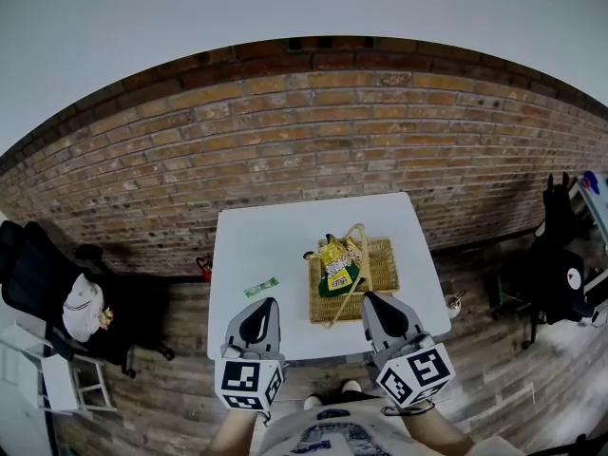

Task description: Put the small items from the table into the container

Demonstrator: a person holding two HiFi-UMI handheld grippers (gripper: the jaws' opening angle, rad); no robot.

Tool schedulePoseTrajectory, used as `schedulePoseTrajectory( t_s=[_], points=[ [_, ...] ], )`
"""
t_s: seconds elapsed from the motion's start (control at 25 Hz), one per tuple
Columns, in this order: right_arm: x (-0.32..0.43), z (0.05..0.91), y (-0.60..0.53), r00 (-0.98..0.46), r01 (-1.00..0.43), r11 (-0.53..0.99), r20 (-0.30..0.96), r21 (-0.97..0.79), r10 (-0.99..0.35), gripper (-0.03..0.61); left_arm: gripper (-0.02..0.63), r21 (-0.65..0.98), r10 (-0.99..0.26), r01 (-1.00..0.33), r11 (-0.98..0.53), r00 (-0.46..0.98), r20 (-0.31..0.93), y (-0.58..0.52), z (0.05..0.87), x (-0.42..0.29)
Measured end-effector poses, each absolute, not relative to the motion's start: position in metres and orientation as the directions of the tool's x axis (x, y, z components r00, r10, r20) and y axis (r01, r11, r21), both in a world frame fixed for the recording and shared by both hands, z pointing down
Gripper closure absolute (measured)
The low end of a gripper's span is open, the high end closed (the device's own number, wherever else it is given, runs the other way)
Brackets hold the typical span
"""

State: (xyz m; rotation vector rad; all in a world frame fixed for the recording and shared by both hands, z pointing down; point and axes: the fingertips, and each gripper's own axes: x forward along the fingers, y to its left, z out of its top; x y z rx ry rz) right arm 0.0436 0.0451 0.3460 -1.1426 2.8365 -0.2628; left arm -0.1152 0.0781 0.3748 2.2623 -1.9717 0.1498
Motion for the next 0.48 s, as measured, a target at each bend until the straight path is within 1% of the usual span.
schedulePoseTrajectory(
  t_s=[0.2,0.48],
  points=[
    [0.041,0.342,0.024,-0.761,-0.635,0.749,-0.014,-0.190,-0.649,0.560,0.566,0.030,-0.980,-0.997,-0.075,0.079,0.185,0.064,0.380,-0.122],
    [0.034,0.345,0.000,-0.825,-0.546,0.809,-0.026,-0.219,-0.564,0.560,0.566,0.000,-0.971,-0.998,0.061,-0.059,0.232,0.063,0.396,-0.146]
  ],
)
